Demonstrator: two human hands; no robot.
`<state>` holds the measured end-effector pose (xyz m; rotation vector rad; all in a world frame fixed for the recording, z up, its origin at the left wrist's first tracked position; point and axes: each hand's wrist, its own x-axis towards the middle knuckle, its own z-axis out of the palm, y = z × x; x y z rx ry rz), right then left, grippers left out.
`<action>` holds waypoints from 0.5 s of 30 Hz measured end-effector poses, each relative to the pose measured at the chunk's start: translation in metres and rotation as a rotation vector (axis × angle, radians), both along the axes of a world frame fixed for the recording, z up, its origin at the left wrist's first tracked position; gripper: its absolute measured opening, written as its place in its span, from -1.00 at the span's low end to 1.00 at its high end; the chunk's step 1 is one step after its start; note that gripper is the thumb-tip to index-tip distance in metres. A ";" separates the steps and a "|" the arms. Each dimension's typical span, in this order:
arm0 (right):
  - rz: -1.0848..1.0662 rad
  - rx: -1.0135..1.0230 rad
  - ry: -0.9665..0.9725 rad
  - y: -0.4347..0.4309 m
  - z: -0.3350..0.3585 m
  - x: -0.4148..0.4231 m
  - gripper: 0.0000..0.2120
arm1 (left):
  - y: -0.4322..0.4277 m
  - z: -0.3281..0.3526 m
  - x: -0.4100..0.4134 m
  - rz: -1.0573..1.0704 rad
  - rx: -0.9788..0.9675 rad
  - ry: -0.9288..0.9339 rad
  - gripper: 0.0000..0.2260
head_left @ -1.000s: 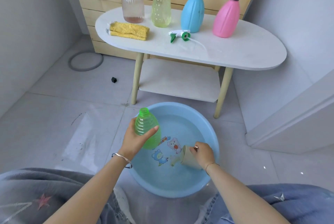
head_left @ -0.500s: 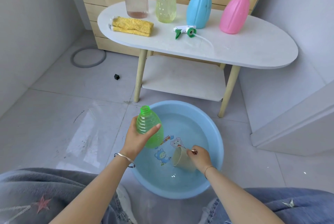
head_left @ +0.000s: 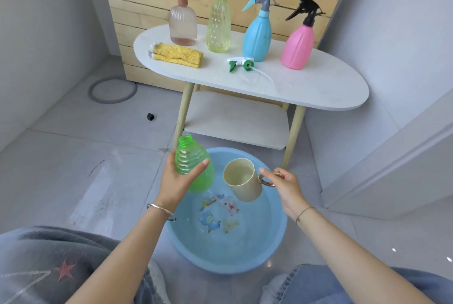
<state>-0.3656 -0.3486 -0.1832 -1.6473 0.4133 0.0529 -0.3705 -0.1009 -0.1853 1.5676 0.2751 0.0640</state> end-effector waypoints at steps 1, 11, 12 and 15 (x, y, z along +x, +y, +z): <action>0.012 0.003 -0.038 -0.003 0.013 0.003 -0.54 | -0.002 0.003 -0.001 -0.011 0.012 -0.009 -0.40; 0.012 0.040 -0.254 -0.028 0.104 -0.002 -0.63 | -0.023 0.007 -0.009 -0.229 0.104 -0.091 -0.48; 0.004 0.055 -0.265 -0.028 0.108 -0.006 -0.62 | -0.023 0.005 -0.009 -0.253 0.126 -0.092 -0.45; 0.008 0.036 -0.279 -0.028 0.112 -0.011 -0.61 | -0.025 -0.002 -0.013 -0.313 0.193 -0.082 -0.41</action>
